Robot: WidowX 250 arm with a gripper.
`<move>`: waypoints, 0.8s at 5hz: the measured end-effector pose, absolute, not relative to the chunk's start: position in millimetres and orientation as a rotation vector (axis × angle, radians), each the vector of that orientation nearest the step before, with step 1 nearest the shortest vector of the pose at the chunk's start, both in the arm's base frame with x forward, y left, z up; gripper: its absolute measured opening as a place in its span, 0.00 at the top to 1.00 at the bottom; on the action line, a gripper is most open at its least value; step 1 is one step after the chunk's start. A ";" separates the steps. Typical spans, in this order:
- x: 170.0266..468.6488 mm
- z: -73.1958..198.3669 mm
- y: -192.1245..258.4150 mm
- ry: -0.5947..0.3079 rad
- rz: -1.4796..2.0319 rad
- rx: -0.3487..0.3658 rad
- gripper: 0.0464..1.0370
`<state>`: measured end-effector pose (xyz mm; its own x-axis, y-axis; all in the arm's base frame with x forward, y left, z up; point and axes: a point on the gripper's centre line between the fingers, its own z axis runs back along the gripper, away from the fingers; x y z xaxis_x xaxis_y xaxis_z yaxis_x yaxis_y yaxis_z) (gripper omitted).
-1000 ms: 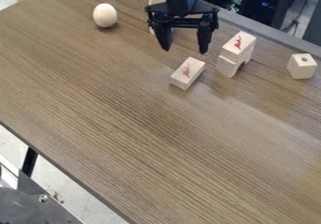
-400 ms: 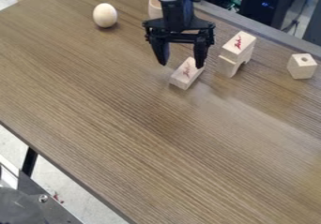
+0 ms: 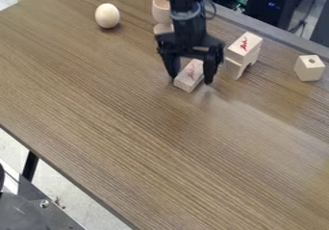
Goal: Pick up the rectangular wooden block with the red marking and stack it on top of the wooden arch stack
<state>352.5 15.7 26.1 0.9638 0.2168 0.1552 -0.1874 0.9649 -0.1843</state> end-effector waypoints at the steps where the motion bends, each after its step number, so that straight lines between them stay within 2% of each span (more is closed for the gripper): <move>1: 361.4 20.0 16.5 -0.181 0.176 -0.168 0.08; 2: 361.8 15.8 15.5 -0.174 0.168 -0.178 0.37; 3: 362.3 15.9 15.5 -0.177 0.169 -0.178 0.49; 4: 359.2 17.2 15.5 -0.161 0.168 -0.176 0.49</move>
<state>359.2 15.5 17.2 0.9731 0.1798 0.1438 -0.1516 0.9706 -0.1871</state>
